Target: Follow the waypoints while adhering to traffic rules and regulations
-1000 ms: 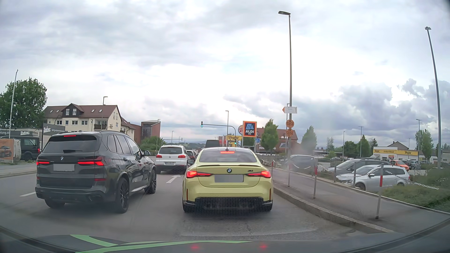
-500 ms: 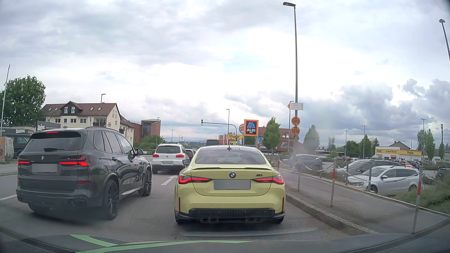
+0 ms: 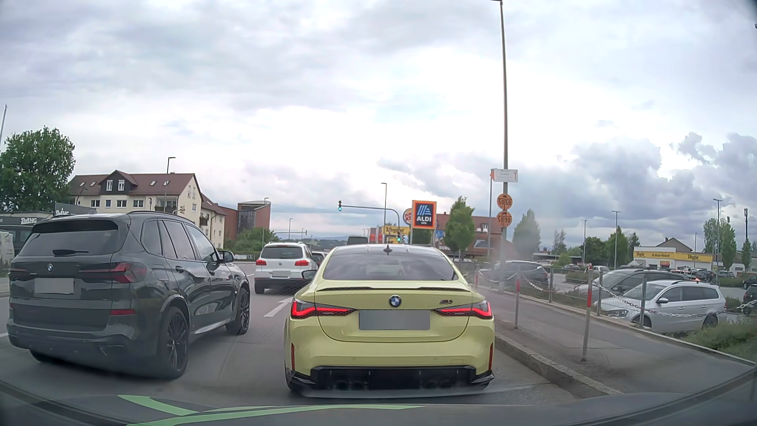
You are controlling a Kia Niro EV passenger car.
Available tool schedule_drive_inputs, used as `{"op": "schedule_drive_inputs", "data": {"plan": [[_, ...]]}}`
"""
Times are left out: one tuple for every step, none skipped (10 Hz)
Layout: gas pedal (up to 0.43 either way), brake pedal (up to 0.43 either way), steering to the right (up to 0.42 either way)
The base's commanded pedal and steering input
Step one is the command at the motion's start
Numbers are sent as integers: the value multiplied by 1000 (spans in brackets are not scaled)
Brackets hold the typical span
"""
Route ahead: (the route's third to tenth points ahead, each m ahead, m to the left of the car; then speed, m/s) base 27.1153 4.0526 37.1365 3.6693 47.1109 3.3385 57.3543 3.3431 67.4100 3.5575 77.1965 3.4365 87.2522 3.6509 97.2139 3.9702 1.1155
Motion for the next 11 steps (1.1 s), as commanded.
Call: {"op": "schedule_drive_inputs", "data": {"plan": [[0,244,-7],[0,213,-7],[0,91,-7],[0,0,-7],[0,0,-7],[0,0,-7],[0,0,-7],[0,0,-7],[67,0,-7],[118,0,-7],[138,0,-7]]}}
